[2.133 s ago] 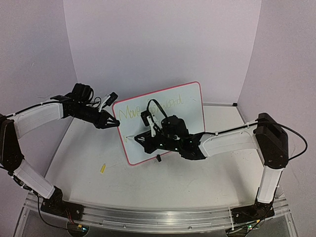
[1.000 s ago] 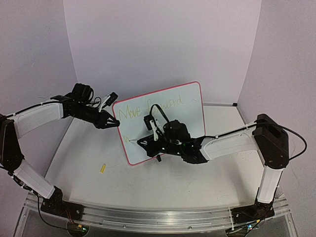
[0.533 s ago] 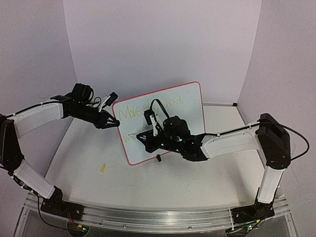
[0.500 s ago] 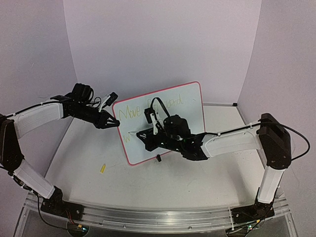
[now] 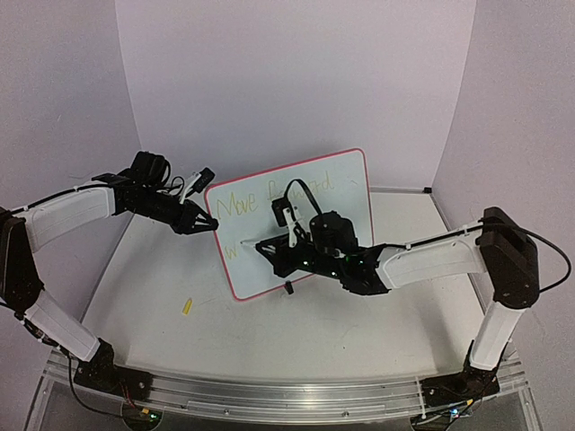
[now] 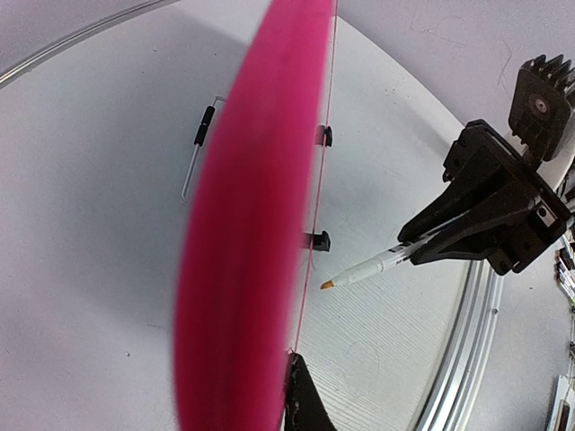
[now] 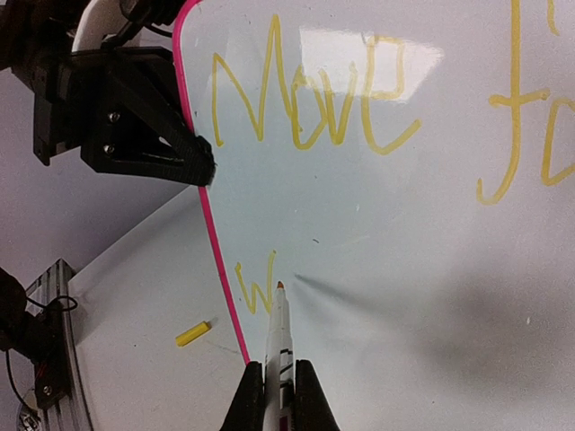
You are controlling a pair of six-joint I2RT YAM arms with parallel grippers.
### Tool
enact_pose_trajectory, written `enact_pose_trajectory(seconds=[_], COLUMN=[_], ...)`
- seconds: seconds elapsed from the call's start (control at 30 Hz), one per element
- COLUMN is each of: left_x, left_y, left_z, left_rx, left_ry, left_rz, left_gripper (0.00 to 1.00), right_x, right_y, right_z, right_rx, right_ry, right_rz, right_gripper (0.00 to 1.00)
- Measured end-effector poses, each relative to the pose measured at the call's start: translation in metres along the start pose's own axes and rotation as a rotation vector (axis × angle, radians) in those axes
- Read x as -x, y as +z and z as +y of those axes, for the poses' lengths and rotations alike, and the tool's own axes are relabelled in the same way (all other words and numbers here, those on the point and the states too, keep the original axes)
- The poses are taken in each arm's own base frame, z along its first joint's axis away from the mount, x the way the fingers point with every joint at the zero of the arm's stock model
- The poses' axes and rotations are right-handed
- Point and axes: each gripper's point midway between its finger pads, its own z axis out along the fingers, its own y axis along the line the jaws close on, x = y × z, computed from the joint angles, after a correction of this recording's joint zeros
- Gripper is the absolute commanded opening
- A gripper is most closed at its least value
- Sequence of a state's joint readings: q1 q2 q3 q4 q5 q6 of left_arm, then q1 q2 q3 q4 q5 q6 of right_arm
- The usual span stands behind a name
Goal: Write a sentence on the whiteboard
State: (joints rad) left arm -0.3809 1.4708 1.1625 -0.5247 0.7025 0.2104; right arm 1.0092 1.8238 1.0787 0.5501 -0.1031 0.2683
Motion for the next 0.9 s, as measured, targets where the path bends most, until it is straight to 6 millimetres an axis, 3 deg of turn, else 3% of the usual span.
enact_pose_trajectory(seconds=[0.23,0.5,0.9], left_x=[0.000,0.000,0.000], left_y=[0.000,0.000,0.000], left_z=[0.000,0.000,0.000], left_rx=[0.000,0.000,0.000], left_ry=[0.000,0.000,0.000], left_rz=[0.000,0.000,0.000], left_gripper=[0.00,0.00,0.00], right_x=[0.006,0.008,-0.006], right_y=[-0.007,0.000,0.010], right_z=[0.006,0.007,-0.004], right_rx=[0.045,0.045,-0.005], right_ry=[-0.005,-0.005,-0.003], right_rz=[-0.022,-0.022,0.017], right_gripper=[0.00,0.00,0.00])
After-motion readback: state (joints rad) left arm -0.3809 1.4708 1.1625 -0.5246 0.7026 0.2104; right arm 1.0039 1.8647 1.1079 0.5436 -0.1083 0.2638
